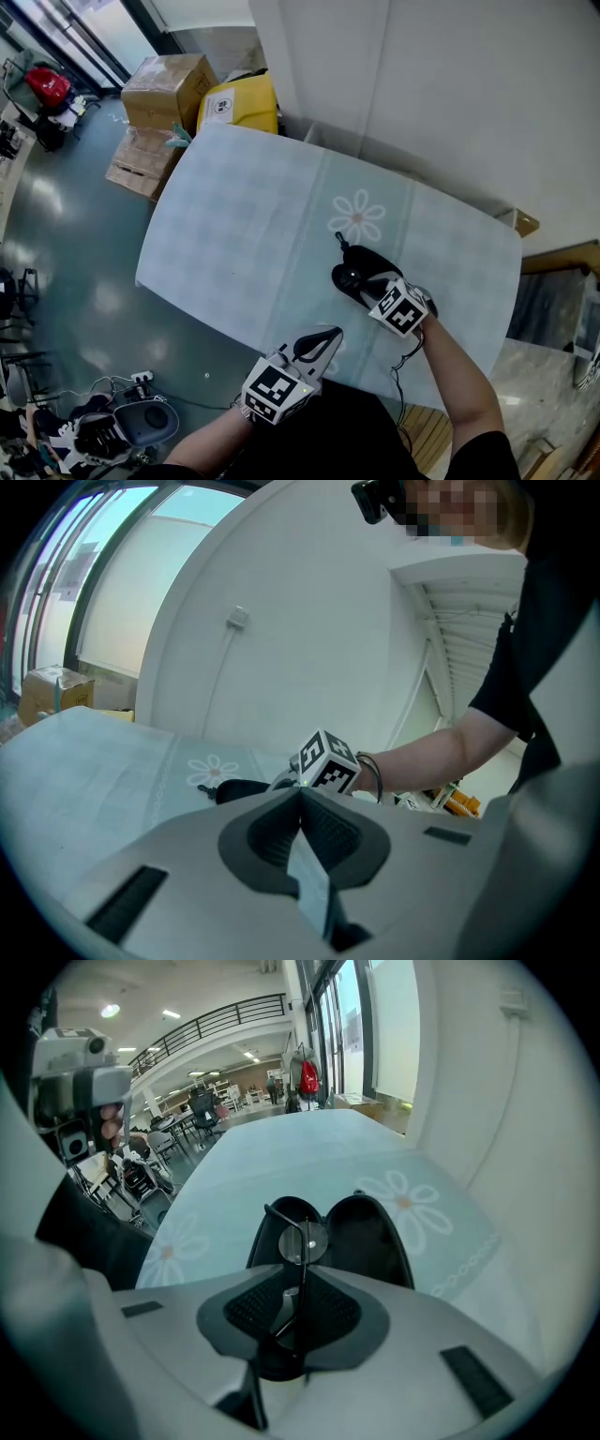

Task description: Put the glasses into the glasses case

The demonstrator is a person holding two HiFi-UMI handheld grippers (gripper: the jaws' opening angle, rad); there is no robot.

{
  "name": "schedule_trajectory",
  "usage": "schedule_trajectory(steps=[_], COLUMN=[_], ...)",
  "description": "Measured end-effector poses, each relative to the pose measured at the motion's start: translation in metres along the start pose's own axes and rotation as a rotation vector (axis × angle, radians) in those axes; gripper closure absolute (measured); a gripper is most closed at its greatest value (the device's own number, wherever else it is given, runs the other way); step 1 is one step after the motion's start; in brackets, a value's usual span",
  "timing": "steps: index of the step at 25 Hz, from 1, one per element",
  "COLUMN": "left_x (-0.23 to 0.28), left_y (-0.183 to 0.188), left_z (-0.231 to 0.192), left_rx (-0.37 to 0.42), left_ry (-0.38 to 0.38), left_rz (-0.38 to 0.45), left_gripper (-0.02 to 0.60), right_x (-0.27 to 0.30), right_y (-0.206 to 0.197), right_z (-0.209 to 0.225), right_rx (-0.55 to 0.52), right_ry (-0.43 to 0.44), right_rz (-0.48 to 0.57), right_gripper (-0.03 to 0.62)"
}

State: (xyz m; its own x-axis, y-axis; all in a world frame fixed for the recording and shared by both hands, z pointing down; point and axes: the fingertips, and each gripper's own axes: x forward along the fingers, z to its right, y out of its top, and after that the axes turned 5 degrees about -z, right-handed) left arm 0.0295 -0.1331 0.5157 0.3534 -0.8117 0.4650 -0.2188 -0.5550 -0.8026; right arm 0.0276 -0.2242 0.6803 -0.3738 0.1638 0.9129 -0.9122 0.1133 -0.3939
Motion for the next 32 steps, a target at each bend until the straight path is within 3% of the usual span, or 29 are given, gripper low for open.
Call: schedule_trajectory(steps=[9, 15, 19, 25, 32], left_x=[-0.006, -0.022, -0.036, -0.058, -0.091], left_y=[0.008, 0.022, 0.03, 0.04, 0.046], left_z=[0.015, 0.015, 0.015, 0.015, 0.013], left_rx=[0.039, 0.059, 0.079, 0.117, 0.173], left_ry=[0.034, 0.074, 0.079, 0.04, -0.041], left_rz=[0.034, 0.076, 0.095, 0.11, 0.133], left_gripper=[0.555, 0.555, 0.555, 0.555, 0.555], right_x=[-0.042, -0.099, -0.147, -0.2, -0.225], right_y=[0.008, 0.037, 0.056, 0.074, 0.089], right_z=[-0.001, -0.01, -0.022, -0.053, -0.099], right_rx=[0.025, 0.08, 0.14, 0.235, 0.369], right_ry=[-0.072, -0.137, -0.195, -0.277, -0.372], right_rz=[0.139, 0.342, 0.507, 0.692, 0.803], right_gripper=[0.497, 0.499, 0.55, 0.571, 0.571])
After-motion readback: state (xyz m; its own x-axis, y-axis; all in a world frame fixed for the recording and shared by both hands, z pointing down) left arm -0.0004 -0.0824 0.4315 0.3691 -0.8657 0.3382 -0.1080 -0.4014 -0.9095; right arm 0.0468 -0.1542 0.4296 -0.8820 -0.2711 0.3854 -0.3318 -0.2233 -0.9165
